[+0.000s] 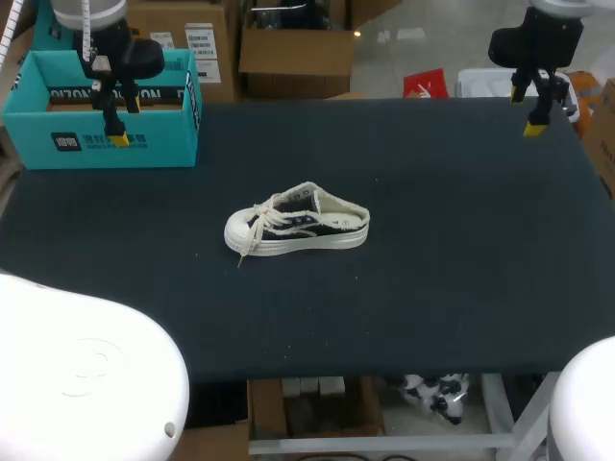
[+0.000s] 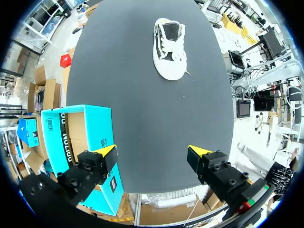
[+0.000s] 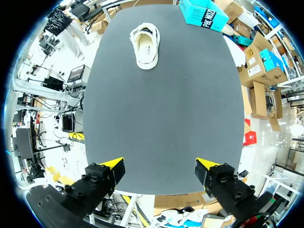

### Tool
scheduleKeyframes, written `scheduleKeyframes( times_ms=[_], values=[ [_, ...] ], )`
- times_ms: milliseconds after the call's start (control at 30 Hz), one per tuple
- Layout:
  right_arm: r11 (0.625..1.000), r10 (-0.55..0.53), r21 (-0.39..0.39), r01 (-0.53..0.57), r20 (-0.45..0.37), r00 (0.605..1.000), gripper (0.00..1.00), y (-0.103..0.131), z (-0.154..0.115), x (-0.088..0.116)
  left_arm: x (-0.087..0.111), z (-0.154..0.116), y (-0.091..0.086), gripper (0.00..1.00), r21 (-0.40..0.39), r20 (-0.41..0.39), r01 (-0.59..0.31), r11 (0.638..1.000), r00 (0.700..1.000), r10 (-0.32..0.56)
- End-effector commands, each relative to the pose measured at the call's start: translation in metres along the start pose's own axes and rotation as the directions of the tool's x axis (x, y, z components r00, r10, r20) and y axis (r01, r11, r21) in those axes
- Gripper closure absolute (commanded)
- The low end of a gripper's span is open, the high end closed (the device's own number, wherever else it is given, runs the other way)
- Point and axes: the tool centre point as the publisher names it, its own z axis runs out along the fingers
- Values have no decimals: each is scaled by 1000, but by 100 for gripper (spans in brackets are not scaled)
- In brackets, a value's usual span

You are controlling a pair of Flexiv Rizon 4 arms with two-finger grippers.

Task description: Open the shoe tongue, take the insole out of the shoe, put the insole back into the shoe, and pack the shoe into the shoebox

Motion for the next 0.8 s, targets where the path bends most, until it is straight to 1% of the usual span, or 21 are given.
scheduleKeyframes(
  times_ms=[33,533,567,600,633,667,700,733,767,800],
  values=[
    [1000,0,0,0,-1,1000,0,0,0,0,0,0,0,0,-1,-1,0,1000,1000,0],
    [1000,0,0,0,-1,1000,0,0,0,0,0,0,0,0,-1,-1,0,1000,1000,0],
    [1000,0,0,0,-1,1000,0,0,0,0,2,-3,-5,0,7,-1,40,999,999,-40],
    [1000,19,-15,-19,-1,1000,0,3,1,0,4,-5,-8,0,1,-8,80,997,997,-80],
    [999,18,-43,-17,26,1000,0,8,4,1,6,-7,-14,0,-1,-8,134,991,991,-134],
    [996,34,-88,-31,31,999,0,11,6,3,7,-8,-20,0,-5,-32,181,983,983,-181],
    [995,42,-91,-38,34,999,0,16,10,5,9,-9,-25,0,-23,-29,223,975,974,-223],
    [993,25,-115,-19,52,998,0,21,14,8,11,-10,-27,0,-10,-61,249,969,967,-249],
    [990,49,-137,-42,43,998,0,26,18,11,13,-11,-30,0,-18,-72,308,951,948,-309],
    [990,43,-138,-36,49,998,0,30,23,13,14,-11,-33,0,-44,-64,355,934,932,-358]
  ],
)
